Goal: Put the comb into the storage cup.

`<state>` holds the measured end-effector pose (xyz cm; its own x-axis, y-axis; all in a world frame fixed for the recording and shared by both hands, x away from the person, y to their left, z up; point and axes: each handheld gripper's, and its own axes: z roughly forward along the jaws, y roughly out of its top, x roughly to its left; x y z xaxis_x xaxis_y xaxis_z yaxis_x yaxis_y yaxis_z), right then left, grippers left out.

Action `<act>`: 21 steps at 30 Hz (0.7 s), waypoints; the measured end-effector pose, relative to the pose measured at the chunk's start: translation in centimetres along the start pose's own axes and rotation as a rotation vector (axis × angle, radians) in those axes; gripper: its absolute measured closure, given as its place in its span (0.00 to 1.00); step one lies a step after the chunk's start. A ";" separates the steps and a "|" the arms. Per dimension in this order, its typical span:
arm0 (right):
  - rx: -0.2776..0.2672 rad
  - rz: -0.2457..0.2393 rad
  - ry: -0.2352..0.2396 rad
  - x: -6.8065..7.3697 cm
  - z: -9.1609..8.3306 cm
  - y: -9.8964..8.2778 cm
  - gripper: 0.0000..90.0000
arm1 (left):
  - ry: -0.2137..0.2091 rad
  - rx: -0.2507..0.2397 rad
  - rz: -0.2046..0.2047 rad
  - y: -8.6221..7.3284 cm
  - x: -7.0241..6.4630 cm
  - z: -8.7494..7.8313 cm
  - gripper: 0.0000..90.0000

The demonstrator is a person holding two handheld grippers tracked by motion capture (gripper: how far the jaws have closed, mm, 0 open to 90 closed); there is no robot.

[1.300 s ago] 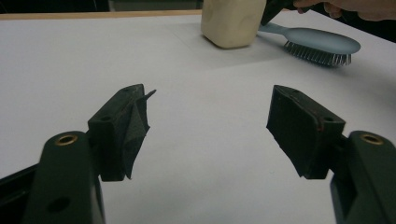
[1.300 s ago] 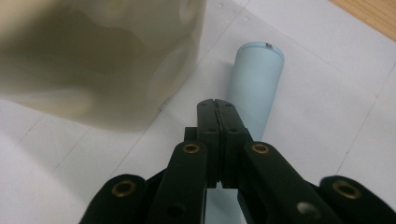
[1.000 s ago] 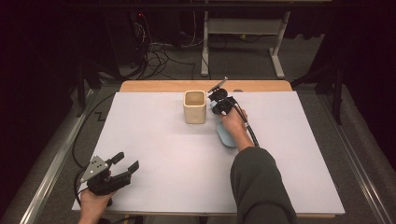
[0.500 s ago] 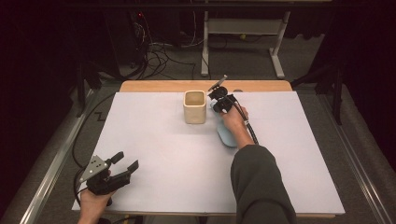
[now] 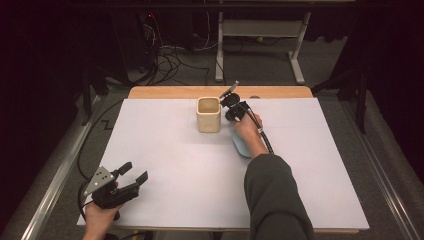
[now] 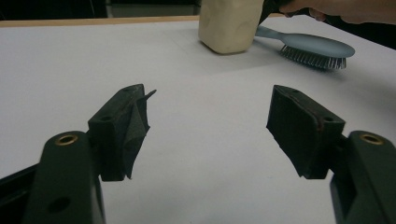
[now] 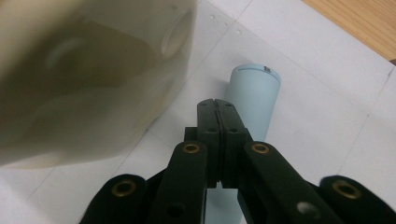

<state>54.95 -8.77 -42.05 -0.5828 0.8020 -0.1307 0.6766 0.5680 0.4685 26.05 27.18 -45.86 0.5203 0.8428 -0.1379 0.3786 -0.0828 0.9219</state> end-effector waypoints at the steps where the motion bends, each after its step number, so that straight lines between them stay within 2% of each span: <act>1: 0.003 0.005 -0.005 0.0 0.0 0.0 1.00 | 0.000 0.001 0.000 0.0 0.0 0.0 0.33; 12: 0.026 0.023 -0.018 -0.4 0.4 -0.2 1.00 | 0.000 0.004 0.001 0.0 0.0 0.1 0.33; 21: 0.060 0.035 -0.041 -1.3 0.4 -1.2 1.00 | 0.001 0.006 0.017 0.0 -0.2 0.0 0.33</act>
<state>55.08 -10.47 -42.82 -0.5403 0.8276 -0.1519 0.7227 0.5489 0.4200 25.93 27.01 -45.87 0.5261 0.8416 -0.1223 0.3743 -0.1001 0.9219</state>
